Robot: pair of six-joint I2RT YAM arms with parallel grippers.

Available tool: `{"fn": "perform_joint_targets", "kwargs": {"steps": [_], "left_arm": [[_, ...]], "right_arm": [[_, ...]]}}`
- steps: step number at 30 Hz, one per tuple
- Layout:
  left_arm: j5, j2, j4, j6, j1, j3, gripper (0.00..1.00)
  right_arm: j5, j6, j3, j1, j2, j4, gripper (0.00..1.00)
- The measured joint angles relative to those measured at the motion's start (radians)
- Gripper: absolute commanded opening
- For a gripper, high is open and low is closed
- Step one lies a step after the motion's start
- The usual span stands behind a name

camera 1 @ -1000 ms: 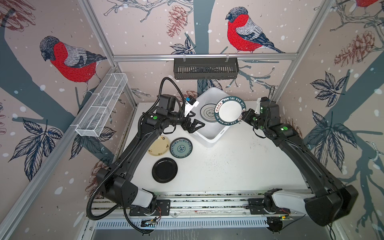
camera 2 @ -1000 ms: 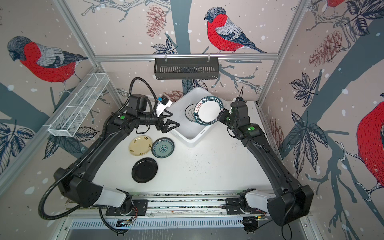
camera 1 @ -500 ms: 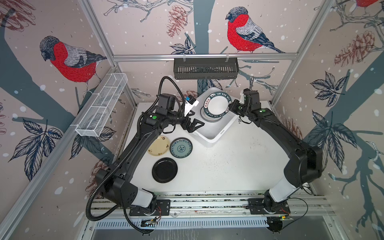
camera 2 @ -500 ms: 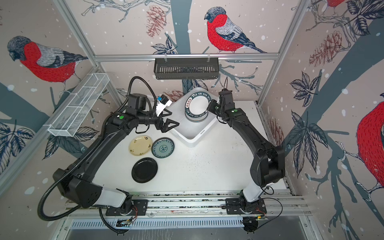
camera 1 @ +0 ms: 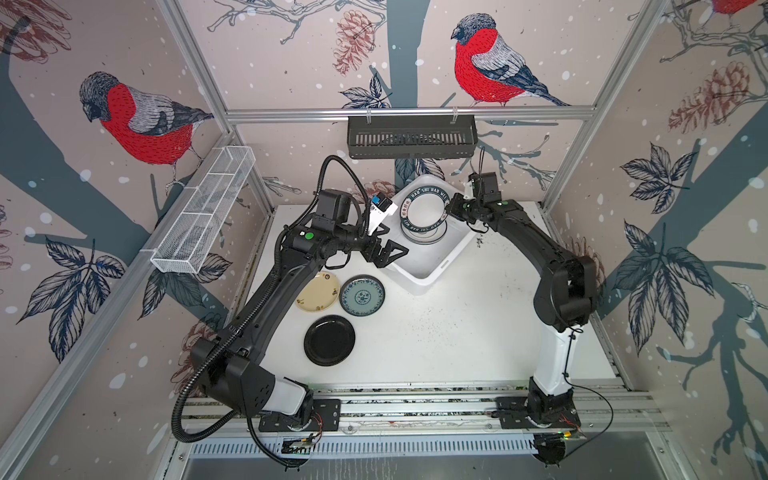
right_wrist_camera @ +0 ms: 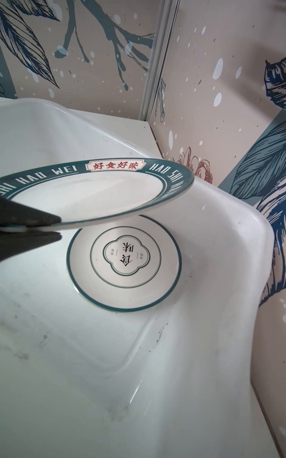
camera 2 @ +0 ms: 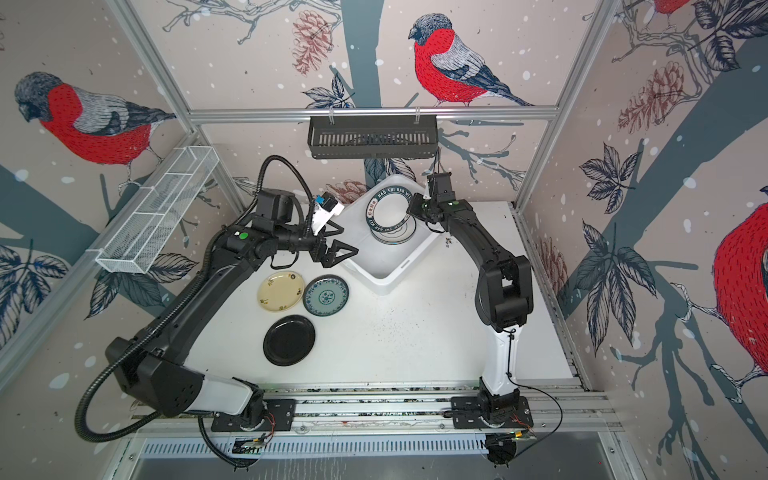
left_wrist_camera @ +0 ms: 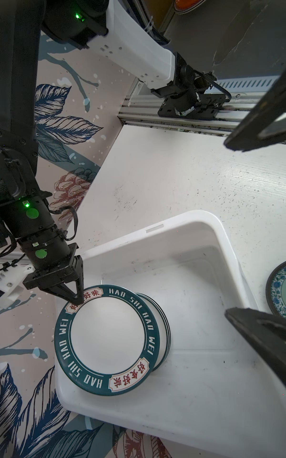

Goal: Place the plates into the plastic bin on the countertop
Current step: 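Lift the green-rimmed plate upright with the right gripper over the bin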

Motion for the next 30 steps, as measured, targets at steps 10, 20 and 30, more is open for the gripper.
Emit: {"fn": "perform_joint_targets", "kwargs": {"steps": [10,20,30], "left_arm": [[0.003,0.0,0.0,-0.002,0.0,0.0,0.97],[0.033,0.0,-0.001,0.0,0.0,0.0,0.98],[0.034,-0.002,-0.003,0.0,0.0,0.0,0.98]], "right_arm": [[-0.043,-0.041,0.134,-0.027,0.128,-0.077,0.02],[-0.06,-0.042,0.206,-0.042,0.208,-0.106,0.02],[-0.076,-0.035,0.263,-0.059,0.274,-0.116,0.02]]}}
